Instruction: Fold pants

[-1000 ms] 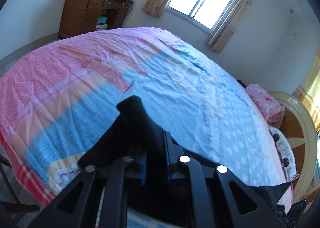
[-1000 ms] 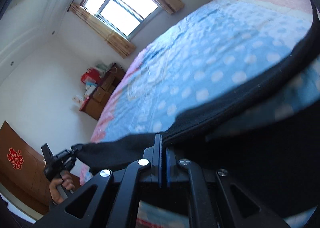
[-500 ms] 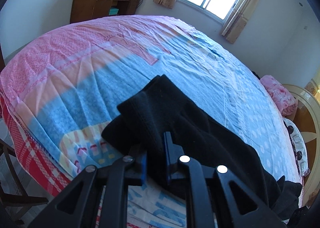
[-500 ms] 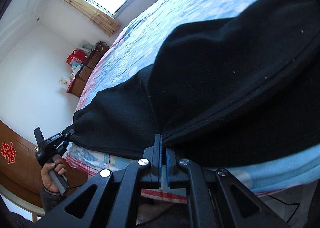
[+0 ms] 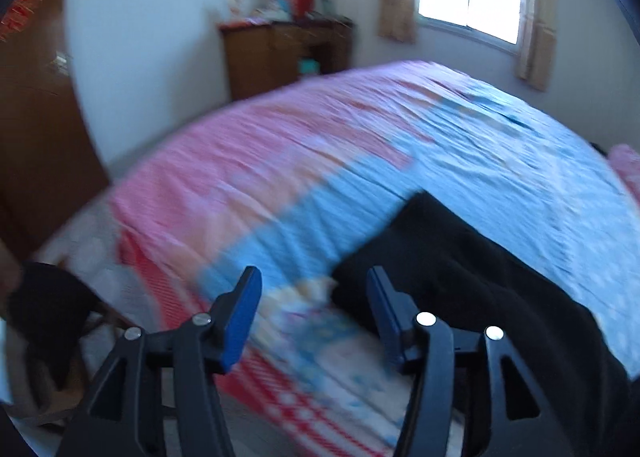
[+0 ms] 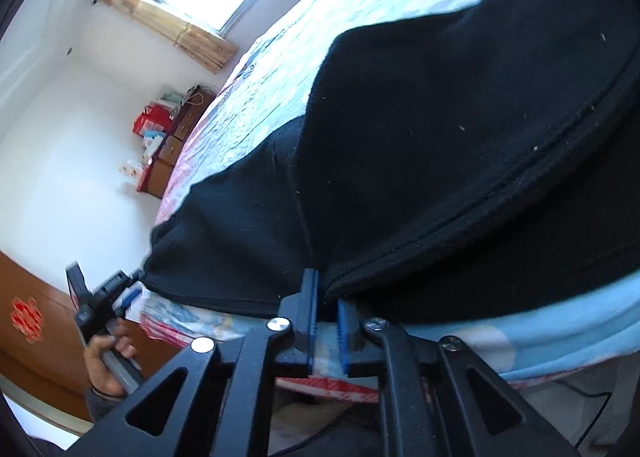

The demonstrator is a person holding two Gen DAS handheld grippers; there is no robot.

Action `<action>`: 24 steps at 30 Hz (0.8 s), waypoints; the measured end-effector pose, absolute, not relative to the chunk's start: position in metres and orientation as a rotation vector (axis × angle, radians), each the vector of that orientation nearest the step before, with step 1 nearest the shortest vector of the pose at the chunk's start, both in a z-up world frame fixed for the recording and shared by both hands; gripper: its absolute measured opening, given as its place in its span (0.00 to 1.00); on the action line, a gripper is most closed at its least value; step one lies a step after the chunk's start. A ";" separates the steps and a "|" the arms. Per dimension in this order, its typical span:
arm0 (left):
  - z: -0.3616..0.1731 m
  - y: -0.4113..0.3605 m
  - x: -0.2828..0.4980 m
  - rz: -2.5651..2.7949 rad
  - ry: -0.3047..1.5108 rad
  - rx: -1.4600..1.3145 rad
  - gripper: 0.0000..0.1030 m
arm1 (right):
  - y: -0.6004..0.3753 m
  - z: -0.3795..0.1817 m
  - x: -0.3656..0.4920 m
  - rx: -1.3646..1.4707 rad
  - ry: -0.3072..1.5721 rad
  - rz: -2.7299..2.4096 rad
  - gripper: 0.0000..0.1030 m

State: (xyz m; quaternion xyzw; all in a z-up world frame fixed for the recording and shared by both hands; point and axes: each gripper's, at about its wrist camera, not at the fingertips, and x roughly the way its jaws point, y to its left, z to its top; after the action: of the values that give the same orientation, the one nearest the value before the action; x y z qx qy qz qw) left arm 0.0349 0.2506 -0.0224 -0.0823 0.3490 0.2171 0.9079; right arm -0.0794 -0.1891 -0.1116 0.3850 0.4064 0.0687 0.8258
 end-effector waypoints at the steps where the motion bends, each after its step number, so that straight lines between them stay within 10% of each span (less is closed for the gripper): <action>1: -0.014 0.252 0.030 0.473 0.693 -0.166 0.55 | -0.190 -0.110 -0.080 0.836 0.865 0.157 0.27; 4: 0.006 0.242 0.021 0.411 0.635 -0.177 0.55 | -0.189 -0.098 -0.084 0.868 0.857 0.213 0.55; 12: -0.010 0.142 0.047 -0.029 0.696 -0.188 0.55 | -0.279 -0.008 -0.146 0.674 0.509 -0.072 0.55; 24: -0.071 0.073 0.055 0.044 0.814 0.014 0.56 | -0.420 -0.047 -0.185 0.968 0.437 -0.253 0.51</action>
State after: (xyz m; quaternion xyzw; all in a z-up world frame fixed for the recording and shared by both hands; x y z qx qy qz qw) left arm 0.0551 0.0734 -0.0710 0.0070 0.3957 0.0215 0.9181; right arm -0.1854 -0.4199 -0.0472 0.4605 0.2077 -0.1203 0.8546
